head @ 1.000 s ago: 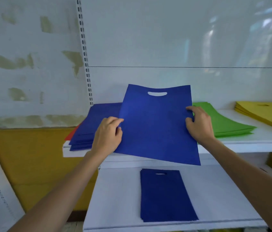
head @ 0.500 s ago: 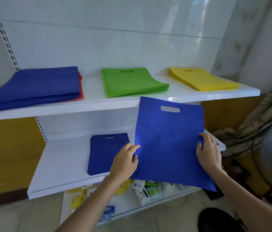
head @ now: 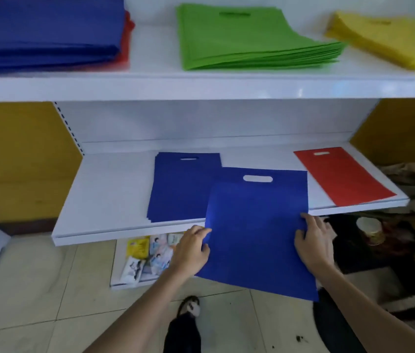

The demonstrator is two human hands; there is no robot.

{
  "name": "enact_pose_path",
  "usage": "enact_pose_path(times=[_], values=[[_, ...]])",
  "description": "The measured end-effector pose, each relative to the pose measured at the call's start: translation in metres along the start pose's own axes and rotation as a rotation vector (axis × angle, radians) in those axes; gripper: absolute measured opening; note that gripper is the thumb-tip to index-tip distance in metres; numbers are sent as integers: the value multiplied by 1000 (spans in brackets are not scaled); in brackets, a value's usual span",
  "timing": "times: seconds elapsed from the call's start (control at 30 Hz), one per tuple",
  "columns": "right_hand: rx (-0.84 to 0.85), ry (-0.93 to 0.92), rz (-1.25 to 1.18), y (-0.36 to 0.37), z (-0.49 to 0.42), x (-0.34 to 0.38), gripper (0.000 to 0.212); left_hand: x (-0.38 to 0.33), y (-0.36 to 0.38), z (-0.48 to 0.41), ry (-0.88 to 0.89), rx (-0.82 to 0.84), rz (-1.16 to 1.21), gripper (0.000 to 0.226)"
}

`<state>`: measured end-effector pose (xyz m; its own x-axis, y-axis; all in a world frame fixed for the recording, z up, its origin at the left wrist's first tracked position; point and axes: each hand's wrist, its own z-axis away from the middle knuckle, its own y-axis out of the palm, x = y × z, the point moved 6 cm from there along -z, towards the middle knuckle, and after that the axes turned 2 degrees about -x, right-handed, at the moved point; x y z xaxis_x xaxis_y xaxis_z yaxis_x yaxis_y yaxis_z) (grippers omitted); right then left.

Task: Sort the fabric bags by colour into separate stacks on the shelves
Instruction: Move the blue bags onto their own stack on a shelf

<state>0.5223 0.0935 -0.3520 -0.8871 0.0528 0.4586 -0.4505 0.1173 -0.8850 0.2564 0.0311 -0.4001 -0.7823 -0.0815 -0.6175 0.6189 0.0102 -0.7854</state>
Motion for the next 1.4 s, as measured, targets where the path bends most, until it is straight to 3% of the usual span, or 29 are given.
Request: enact_pose_path(times=[0.17,0.37,0.47,0.57,0.63,0.77,1.03,1.27,1.4], values=[[167,-135,24,92,-58,67,49,79,-30,-46,-136,-57,-34,44],[215,-225,18,180,-119,146,56,158,-66,-110,-228,-185,-131,43],[335,-226,171,216,-142,158,64,182,-60,-133,-287,-68,-243,48],[491,-111,348,240,-147,150,60,189,-55,-145,-384,51,-368,50],[487,-77,352,238,-142,147,59,183,-56,-146,-416,83,-406,50],[366,-86,190,200,-125,141,57,155,-70,-131,-413,-2,-304,46],[213,-92,-122,68,-49,120,56,38,-80,-57,-118,-52,-193,40],[-149,-221,-328,-75,-5,133,25,-77,-126,3,121,-123,-109,39],[-269,-301,-401,-137,-1,174,23,-127,-181,15,251,-223,-61,37]])
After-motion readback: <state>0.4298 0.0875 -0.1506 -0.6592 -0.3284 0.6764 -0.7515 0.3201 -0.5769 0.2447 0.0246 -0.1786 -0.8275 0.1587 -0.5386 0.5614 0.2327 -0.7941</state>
